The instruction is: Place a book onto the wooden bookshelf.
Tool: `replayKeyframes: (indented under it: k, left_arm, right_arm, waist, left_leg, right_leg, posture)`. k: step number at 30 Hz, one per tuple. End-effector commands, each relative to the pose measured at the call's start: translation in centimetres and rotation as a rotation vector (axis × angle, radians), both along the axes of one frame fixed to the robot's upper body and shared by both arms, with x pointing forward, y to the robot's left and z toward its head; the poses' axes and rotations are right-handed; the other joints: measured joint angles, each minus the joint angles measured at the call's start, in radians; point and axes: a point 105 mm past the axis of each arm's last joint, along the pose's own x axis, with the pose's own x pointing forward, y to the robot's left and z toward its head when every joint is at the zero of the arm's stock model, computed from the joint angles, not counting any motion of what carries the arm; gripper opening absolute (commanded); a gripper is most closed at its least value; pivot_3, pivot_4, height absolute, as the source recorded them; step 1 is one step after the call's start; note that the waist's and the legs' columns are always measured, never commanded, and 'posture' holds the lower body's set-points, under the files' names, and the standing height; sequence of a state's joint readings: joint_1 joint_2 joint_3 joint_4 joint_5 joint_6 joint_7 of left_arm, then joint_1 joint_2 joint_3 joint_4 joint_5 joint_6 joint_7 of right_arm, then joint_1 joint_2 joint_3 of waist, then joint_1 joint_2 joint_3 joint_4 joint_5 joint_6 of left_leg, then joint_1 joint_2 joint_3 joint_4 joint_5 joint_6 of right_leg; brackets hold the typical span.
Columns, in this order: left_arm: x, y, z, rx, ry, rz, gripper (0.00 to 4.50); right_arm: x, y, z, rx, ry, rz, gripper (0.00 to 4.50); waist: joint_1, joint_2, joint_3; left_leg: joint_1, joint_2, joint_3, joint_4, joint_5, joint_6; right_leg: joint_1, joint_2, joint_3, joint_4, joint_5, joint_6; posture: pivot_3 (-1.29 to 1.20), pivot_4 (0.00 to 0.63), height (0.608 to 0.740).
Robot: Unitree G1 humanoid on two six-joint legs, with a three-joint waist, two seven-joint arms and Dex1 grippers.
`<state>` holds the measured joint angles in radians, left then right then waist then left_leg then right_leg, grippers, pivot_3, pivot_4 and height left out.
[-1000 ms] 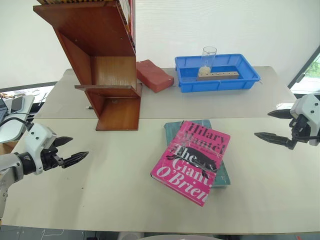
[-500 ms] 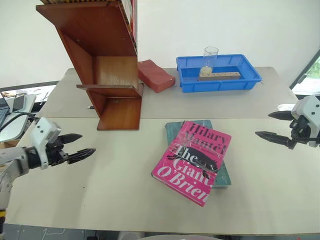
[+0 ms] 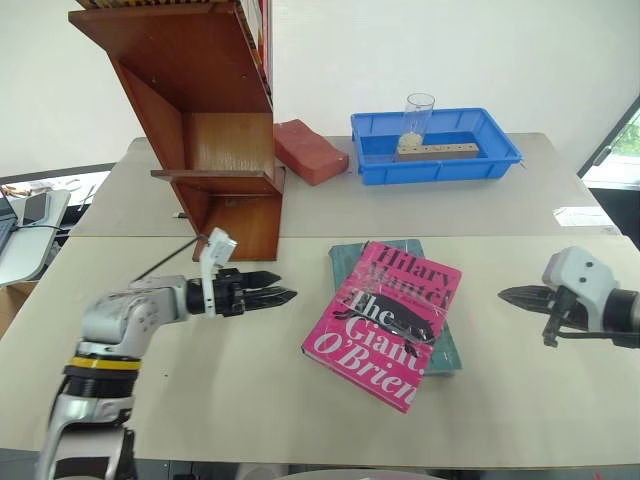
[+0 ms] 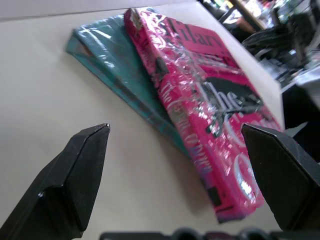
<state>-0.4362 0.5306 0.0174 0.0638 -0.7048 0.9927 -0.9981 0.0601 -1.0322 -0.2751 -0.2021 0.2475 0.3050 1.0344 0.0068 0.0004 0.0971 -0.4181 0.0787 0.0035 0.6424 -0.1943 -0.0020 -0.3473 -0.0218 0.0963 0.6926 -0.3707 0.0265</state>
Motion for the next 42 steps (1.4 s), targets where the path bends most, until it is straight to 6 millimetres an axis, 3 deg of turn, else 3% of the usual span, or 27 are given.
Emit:
replayKeyframes:
  k: [1, 5, 12, 20, 23, 28, 33, 34, 39, 42]
  left_arm:
    - [0.8, -1.0, -0.4, -0.046, 0.067, 0.008, 4.50]
    - [1.4, -3.2, -1.3, -0.117, 0.166, 0.005, 4.50]
    - [1.1, -5.6, -2.4, -0.158, 0.243, -0.019, 4.50]
    - [0.7, -6.1, -3.0, -0.216, 0.309, 0.037, 4.50]
    - [0.1, -5.9, -2.0, -0.285, 0.314, 0.045, 4.50]
    - [-0.4, -5.8, -0.9, -0.335, 0.310, 0.050, 3.01]
    - [-0.4, -5.4, 1.1, -0.383, 0.267, 0.066, 0.61]
    - [-0.4, -5.1, 1.6, -0.386, 0.247, 0.070, 0.35]
    - [-0.3, -3.3, 6.1, -0.376, 0.035, 0.073, 0.34]
    - [-0.6, -3.2, 10.1, -0.281, -0.243, 0.029, 0.34]
  right_arm:
    - [0.6, 1.0, 0.3, -0.025, -0.054, 0.030, 0.02]
    - [1.3, 2.8, -1.2, -0.025, -0.043, 0.084, 0.02]
    - [2.1, 6.9, -1.0, 0.051, -0.078, 0.180, 0.02]
    - [1.9, 10.6, -1.2, 0.126, -0.074, 0.286, 0.02]
    - [2.2, 11.3, -1.1, 0.133, -0.080, 0.307, 0.02]
    - [2.7, 11.5, -0.4, 0.151, -0.100, 0.314, 0.00]
    - [3.1, 11.6, 0.5, 0.172, -0.126, 0.314, 0.00]
    - [3.3, 11.5, 1.0, 0.174, -0.136, 0.309, 0.00]
    - [3.1, 9.1, 3.7, 0.145, -0.166, 0.260, 0.00]
    - [2.3, 6.9, 5.5, 0.147, -0.157, 0.205, 0.00]
  waist:
    - [-0.001, 0.000, 0.000]
    - [0.000, 0.000, 0.000]
    - [0.000, 0.000, 0.000]
    - [0.001, 0.000, 0.000]
    - [0.000, 0.000, 0.000]
    - [0.002, 0.000, 0.000]
    - [0.003, 0.000, 0.000]
    - [0.002, 0.000, 0.000]
    - [0.004, 0.000, 0.002]
    - [0.005, -0.002, 0.005]
  left_leg:
    - [0.000, 0.000, 0.000, 0.000, 0.000, 0.000]
    - [0.001, 0.000, 0.000, 0.000, 0.000, 0.000]
    - [0.001, -0.001, -0.001, 0.000, 0.000, 0.000]
    - [0.004, -0.002, -0.004, 0.000, 0.000, 0.000]
    - [0.004, -0.002, -0.004, 0.000, 0.000, 0.000]
    - [0.004, -0.002, -0.005, 0.000, 0.000, -0.001]
    - [0.003, -0.002, -0.005, 0.000, 0.000, -0.001]
    - [0.003, -0.003, -0.005, 0.000, 0.000, -0.001]
    - [0.003, -0.003, -0.005, 0.000, 0.000, -0.001]
    - [0.003, -0.003, -0.006, -0.001, 0.000, -0.001]
  right_leg:
    - [0.000, 0.000, 0.000, 0.000, 0.000, 0.000]
    - [0.002, 0.000, 0.000, -0.001, 0.001, 0.000]
    - [0.004, 0.000, 0.000, -0.003, 0.002, -0.001]
    - [0.010, 0.000, -0.001, -0.008, 0.002, 0.000]
    - [0.010, 0.000, -0.001, -0.008, 0.002, 0.000]
    - [0.011, 0.000, -0.001, -0.009, 0.003, 0.000]
    - [0.012, -0.001, -0.001, -0.011, 0.003, 0.001]
    - [0.012, -0.001, -0.001, -0.011, 0.003, 0.001]
    - [0.012, -0.001, -0.001, -0.011, 0.004, 0.001]
    - [0.012, 0.000, -0.001, -0.011, 0.004, 0.001]
  posture:
    - [0.00, 0.150, 0.649]
    - [0.00, 0.150, 0.649]
    - [0.00, 0.150, 0.649]
    - [0.00, 0.150, 0.649]
    - [0.00, 0.150, 0.649]
    - [0.00, 0.150, 0.649]
    - [0.00, 0.150, 0.649]
    - [0.00, 0.150, 0.649]
    - [0.00, 0.150, 0.649]
    - [0.00, 0.150, 0.649]
